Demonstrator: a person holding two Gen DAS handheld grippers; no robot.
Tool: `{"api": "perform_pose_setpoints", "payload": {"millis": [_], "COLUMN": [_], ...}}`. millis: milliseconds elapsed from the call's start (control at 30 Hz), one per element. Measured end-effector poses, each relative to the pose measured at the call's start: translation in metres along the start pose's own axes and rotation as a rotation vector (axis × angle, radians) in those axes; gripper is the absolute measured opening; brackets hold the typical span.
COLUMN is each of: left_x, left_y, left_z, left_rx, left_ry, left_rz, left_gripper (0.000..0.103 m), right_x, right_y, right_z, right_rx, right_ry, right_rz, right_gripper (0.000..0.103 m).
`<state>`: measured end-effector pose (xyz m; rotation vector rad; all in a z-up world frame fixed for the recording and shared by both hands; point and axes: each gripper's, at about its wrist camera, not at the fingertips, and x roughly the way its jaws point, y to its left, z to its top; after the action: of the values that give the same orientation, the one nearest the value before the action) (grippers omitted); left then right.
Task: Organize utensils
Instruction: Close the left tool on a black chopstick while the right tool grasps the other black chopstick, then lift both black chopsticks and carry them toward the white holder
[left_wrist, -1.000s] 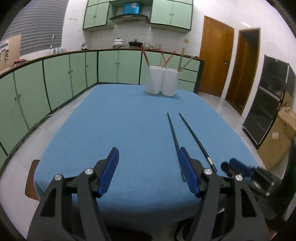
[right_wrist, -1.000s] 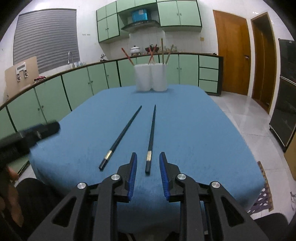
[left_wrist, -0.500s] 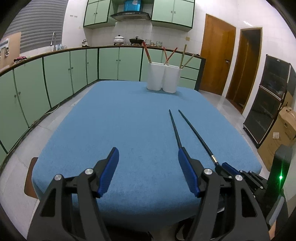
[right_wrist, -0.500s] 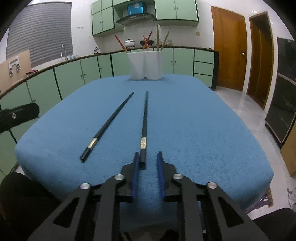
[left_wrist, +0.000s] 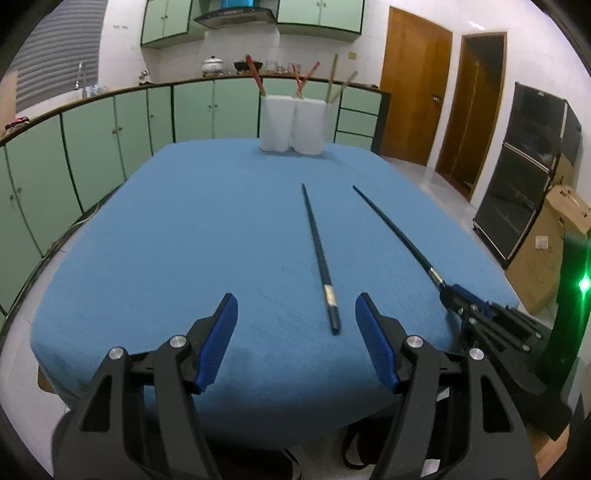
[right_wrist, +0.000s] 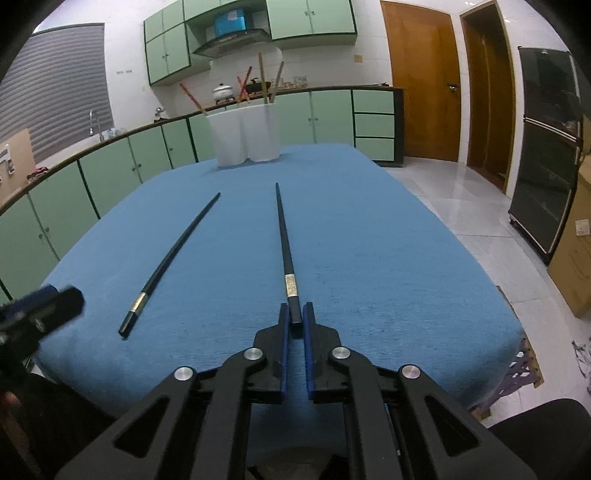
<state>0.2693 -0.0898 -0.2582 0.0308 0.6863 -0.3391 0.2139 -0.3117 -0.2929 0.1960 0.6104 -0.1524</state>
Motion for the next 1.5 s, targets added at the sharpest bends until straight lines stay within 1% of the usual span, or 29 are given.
{"api": "perform_pose_setpoints", "payload": {"millis": [133,300,467,533,600,700,733,800,1000,1167,1300,1433,1500], "left_x": [0.013,0.027,0.033,0.034,0.036,0.037,0.037,0.037,0.035,0.024,0.012,0.001,-0.009], "left_y": [-0.006,-0.009,-0.018,-0.023,-0.027,-0.027,-0.027,-0.025,-0.023,-0.026,-0.025,-0.021,-0.021], "left_z": [-0.005,-0.008,-0.011,-0.011,-0.010,-0.009,-0.009,-0.009,-0.008,-0.001,0.007,0.019,0.028], "left_rx": [-0.005,-0.031,-0.016,-0.002,0.008,0.014,0.013,0.006,-0.006,0.005,0.008,-0.008,-0.011], "left_ry": [0.027,0.049,0.035,0.025,0.018,0.009,0.008,0.001,-0.016,-0.029,-0.027,-0.007,-0.019], "left_rz": [0.001,0.029,0.071,0.085,0.081,0.077,0.076,0.072,0.060,0.047,0.039,0.027,0.027], "left_gripper": [0.062,0.056,0.053,0.047,0.036,0.023,0.020,0.006,0.006,0.006,0.006,0.006,0.006], "right_x": [-0.001,-0.001,-0.001,-0.001,-0.001,-0.002,-0.002,-0.002,-0.002,-0.005,-0.021,-0.041,-0.052], "right_y": [-0.007,-0.013,-0.014,-0.015,-0.015,-0.012,-0.011,-0.008,-0.005,-0.010,-0.010,-0.007,-0.005], "right_z": [-0.001,-0.001,-0.002,-0.003,-0.003,-0.005,-0.006,-0.006,-0.004,0.006,0.020,0.038,0.048], "right_rx": [0.002,0.008,0.004,-0.001,-0.007,-0.025,-0.031,-0.039,-0.064,-0.025,-0.017,-0.035,-0.043], "right_ry": [-0.007,-0.007,-0.008,-0.010,-0.012,-0.016,-0.018,-0.021,-0.011,0.020,0.000,-0.030,-0.050], "right_rz": [-0.008,0.002,0.007,0.007,0.007,0.000,-0.002,-0.005,-0.010,0.021,0.037,0.056,0.065], "right_gripper": [0.007,0.007,0.007,0.007,0.007,0.007,0.007,0.007,0.007,0.007,0.007,0.007,0.007]}}
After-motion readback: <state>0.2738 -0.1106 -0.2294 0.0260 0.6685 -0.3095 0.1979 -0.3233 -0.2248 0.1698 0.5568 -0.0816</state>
